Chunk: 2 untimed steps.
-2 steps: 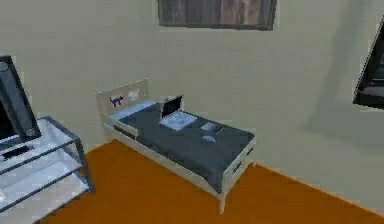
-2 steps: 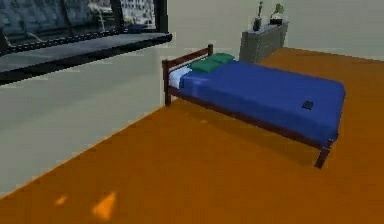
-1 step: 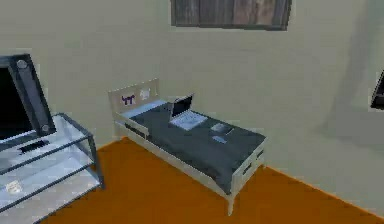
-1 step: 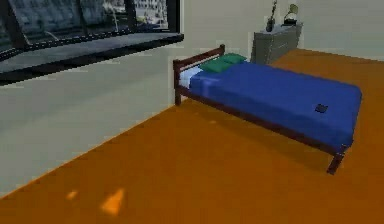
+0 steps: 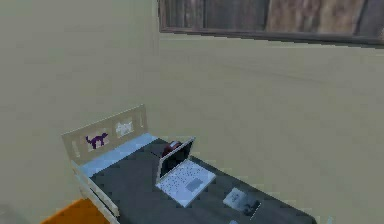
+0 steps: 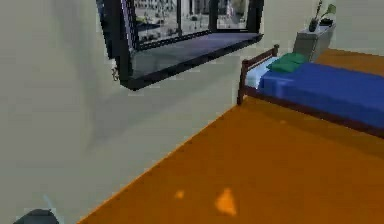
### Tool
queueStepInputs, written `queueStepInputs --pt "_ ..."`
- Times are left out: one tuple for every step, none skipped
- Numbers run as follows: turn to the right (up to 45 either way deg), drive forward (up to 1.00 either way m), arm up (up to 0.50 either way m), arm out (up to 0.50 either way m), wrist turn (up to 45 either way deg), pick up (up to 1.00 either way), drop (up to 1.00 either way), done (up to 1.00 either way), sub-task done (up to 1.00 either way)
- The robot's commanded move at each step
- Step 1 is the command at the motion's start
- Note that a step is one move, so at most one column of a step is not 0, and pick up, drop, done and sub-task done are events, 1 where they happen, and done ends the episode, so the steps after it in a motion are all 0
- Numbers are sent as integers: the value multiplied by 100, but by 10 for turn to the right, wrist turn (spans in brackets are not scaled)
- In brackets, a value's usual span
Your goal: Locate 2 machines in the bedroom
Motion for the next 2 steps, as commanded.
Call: queueStepInputs --pt "0 0 0 0 0 0 0 0 100" --pt "-450 0 0 0 0 0 0 0 0"
